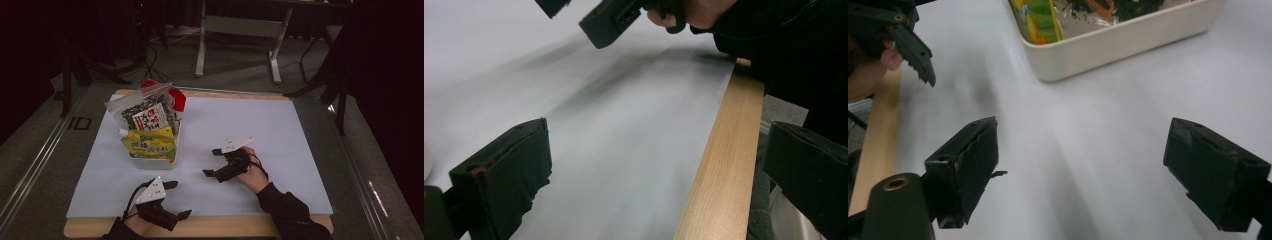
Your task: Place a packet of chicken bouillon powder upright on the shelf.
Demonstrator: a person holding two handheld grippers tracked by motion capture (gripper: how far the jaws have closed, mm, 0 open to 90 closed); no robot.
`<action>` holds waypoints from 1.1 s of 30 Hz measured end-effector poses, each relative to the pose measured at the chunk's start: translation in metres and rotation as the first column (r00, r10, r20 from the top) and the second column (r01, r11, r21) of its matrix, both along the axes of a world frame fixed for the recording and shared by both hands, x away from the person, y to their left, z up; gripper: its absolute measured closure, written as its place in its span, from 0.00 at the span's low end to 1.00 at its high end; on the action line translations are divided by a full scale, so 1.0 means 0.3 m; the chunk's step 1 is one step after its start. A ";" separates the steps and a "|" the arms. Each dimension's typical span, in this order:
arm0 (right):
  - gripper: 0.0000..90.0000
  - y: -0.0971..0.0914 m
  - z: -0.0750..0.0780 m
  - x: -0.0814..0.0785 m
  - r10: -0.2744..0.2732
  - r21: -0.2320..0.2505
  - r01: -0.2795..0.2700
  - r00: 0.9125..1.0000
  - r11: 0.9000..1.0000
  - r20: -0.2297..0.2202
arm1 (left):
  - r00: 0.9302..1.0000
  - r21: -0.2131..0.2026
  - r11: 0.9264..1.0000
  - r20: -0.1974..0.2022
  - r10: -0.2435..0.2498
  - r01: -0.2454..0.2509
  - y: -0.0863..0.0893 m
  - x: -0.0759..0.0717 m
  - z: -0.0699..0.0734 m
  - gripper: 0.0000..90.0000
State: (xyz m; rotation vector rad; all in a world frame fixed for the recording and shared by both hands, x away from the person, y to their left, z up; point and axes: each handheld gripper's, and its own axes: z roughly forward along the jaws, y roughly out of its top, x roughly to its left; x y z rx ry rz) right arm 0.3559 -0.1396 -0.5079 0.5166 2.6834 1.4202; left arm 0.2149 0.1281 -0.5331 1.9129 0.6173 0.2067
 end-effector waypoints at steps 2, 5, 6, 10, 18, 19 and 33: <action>0.16 -0.017 -0.012 -0.008 -0.004 -0.005 0.004 1.000 1.000 -0.003 | 1.000 -0.001 1.000 0.000 -0.001 0.001 0.000 0.000 0.000 0.01; 0.16 -0.032 -0.026 -0.012 -0.011 -0.013 0.011 1.000 1.000 -0.012 | 1.000 0.003 1.000 0.004 -0.004 0.004 0.000 0.000 0.002 0.01; 0.16 -0.032 -0.026 -0.012 -0.011 -0.013 0.011 1.000 1.000 -0.012 | 1.000 -0.001 1.000 0.004 -0.004 0.004 -0.001 -0.001 0.002 0.01; 0.16 -0.050 -0.035 -0.010 -0.024 -0.013 0.024 1.000 1.000 -0.017 | 1.000 0.001 1.000 0.008 -0.005 0.005 -0.001 -0.002 0.003 0.01; 0.16 -0.066 -0.055 0.001 -0.016 -0.024 0.016 1.000 1.000 -0.016 | 1.000 0.002 1.000 0.007 -0.011 0.011 -0.005 -0.003 0.000 0.01; 0.16 -0.066 -0.057 0.002 -0.016 -0.026 0.016 1.000 1.000 -0.014 | 1.000 0.002 1.000 0.007 -0.012 0.012 -0.005 -0.003 0.000 0.01; 0.16 -0.067 -0.070 0.008 0.002 -0.035 -0.003 1.000 0.999 -0.009 | 1.000 -0.009 1.000 0.003 -0.009 0.009 0.000 -0.002 -0.004 0.01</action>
